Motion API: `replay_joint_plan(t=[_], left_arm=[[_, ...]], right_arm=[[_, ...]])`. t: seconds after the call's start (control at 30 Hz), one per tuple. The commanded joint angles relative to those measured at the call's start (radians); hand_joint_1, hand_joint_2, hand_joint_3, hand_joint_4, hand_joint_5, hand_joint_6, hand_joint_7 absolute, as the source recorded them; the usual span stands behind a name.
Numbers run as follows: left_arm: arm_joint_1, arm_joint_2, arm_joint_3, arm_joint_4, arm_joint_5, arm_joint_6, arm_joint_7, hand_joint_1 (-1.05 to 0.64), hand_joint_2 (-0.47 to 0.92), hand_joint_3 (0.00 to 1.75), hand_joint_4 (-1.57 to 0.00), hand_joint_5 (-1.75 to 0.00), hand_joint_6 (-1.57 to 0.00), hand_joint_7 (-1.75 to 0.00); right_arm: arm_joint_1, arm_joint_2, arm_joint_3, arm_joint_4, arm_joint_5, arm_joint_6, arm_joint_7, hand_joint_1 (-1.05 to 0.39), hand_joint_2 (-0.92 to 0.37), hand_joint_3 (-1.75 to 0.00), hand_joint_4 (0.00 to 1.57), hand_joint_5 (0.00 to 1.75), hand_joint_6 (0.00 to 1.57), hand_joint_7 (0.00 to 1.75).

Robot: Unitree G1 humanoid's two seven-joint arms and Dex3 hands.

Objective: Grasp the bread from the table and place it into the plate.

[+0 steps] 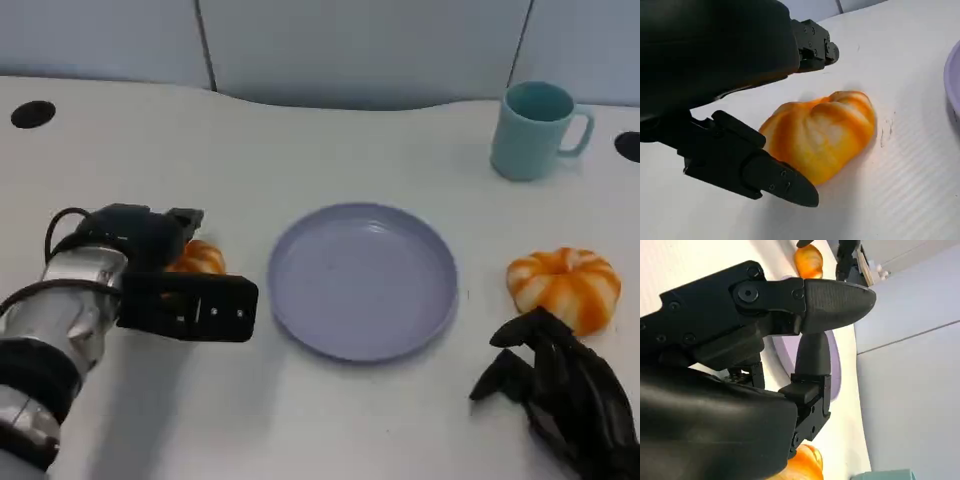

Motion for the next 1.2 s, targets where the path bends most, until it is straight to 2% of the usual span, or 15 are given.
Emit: replay_joint_plan(t=[0.03, 0.2, 0.53, 0.67, 0.8, 0.83, 0.97, 1.07, 1.1, 1.2], left_arm=[[-0.068, -0.037, -0.029, 0.153, -0.020, -0.035, 0.038, -0.50, 0.71, 0.00, 0.00, 0.00, -0.04, -0.01], [-0.116, -0.075, -0.041, 0.282, -0.052, -0.066, 0.015, -0.43, 0.70, 0.00, 0.00, 0.00, -0.04, -0.01], [-0.157, -0.105, -0.084, 0.362, -0.055, -0.046, 0.014, -0.45, 0.70, 0.01, 0.00, 0.00, -0.04, -0.01], [-0.156, -0.110, -0.096, 0.374, -0.059, -0.038, 0.060, -0.37, 0.74, 0.02, -0.02, -0.01, -0.10, -0.03], [-0.150, -0.113, -0.104, 0.380, -0.060, -0.042, 0.105, -0.36, 0.79, 0.03, -0.05, -0.02, -0.12, -0.03], [-0.144, -0.112, -0.109, 0.382, -0.056, -0.050, 0.133, -0.30, 0.85, 0.04, -0.24, -0.10, -0.28, -0.06], [-0.130, -0.105, -0.128, 0.386, -0.048, -0.087, 0.212, -0.25, 0.92, 0.05, -0.63, -0.22, -0.63, -0.07], [-0.114, -0.100, -0.141, 0.389, -0.046, -0.118, 0.276, -0.26, 0.92, 0.13, -0.82, -0.32, -0.83, -0.09], [-0.109, -0.099, -0.144, 0.390, -0.046, -0.124, 0.292, -0.28, 0.92, 0.18, -0.88, -0.43, -0.91, -0.06], [-0.107, -0.099, -0.150, 0.395, -0.048, -0.130, 0.308, -0.28, 0.92, 0.21, -0.91, -0.50, -0.97, -0.04]], right_arm=[[0.006, -0.020, -0.008, 0.003, 0.005, -0.007, 0.008, -0.48, -0.92, -0.49, 0.49, 1.75, 0.40, 1.57], [0.010, -0.020, -0.008, -0.007, 0.002, -0.002, 0.003, -0.49, -0.92, -0.49, 0.49, 1.75, 0.40, 1.58], [0.027, -0.020, -0.009, -0.033, 0.013, 0.018, 0.004, -0.48, -0.92, -0.48, 0.49, 1.75, 0.40, 1.60], [0.035, -0.019, -0.007, -0.048, 0.007, 0.026, -0.004, -0.47, -0.92, -0.48, 0.50, 1.75, 0.39, 1.59], [0.038, -0.019, -0.007, -0.053, 0.008, 0.028, -0.001, -0.47, -0.92, -0.49, 0.49, 1.75, 0.39, 1.59], [0.040, -0.020, -0.006, -0.054, 0.008, 0.027, 0.001, -0.48, -0.92, -0.49, 0.49, 1.75, 0.40, 1.59], [0.041, -0.019, -0.006, -0.056, 0.009, 0.026, 0.003, -0.49, -0.92, -0.48, 0.49, 1.75, 0.40, 1.59], [0.044, -0.018, -0.007, -0.061, 0.009, 0.027, -0.001, -0.49, -0.92, -0.47, 0.50, 1.75, 0.41, 1.59], [0.045, -0.018, -0.007, -0.064, 0.009, 0.029, -0.002, -0.49, -0.92, -0.47, 0.50, 1.75, 0.41, 1.59], [0.047, -0.017, -0.007, -0.067, 0.010, 0.032, -0.002, -0.50, -0.92, -0.47, 0.49, 1.75, 0.41, 1.59]])
